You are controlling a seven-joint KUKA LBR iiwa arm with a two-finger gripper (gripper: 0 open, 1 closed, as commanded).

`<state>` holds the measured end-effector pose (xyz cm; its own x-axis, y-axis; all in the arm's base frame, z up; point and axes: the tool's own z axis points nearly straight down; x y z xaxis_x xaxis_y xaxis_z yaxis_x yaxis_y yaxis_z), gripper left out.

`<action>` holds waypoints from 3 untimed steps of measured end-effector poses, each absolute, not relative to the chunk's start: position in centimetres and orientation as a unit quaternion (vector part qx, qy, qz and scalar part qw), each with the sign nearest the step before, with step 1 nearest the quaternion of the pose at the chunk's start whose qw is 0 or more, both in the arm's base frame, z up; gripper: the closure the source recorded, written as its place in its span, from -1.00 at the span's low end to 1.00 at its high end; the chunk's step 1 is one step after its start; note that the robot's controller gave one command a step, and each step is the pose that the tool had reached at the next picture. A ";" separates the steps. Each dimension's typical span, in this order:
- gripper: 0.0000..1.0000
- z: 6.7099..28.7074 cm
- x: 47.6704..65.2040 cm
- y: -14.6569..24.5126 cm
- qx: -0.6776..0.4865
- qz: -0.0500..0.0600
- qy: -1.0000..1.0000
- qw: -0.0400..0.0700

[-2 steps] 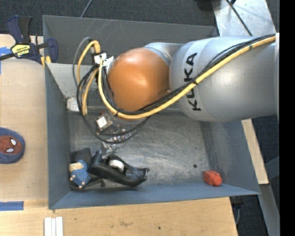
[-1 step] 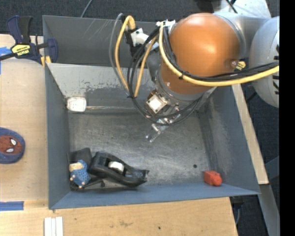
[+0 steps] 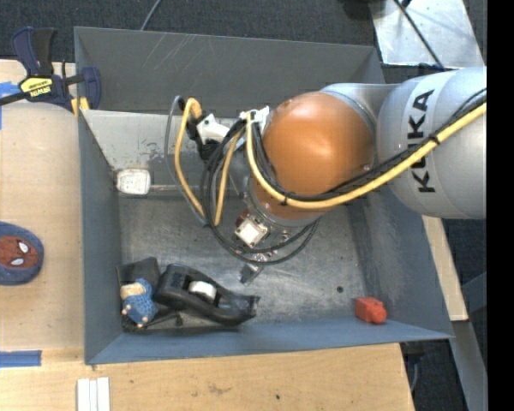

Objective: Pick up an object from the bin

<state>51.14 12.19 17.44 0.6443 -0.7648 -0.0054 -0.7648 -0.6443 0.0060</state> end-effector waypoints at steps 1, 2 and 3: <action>-1.00 17.8 51.3 12.2 0.906 -0.001 -0.423 0.000; -1.00 11.6 49.1 15.2 0.958 -0.003 -0.286 0.000; -1.00 8.3 49.4 16.9 0.986 0.001 -0.166 0.002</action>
Offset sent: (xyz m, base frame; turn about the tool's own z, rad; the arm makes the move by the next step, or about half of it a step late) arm 0.0000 0.0000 0.0000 0.0000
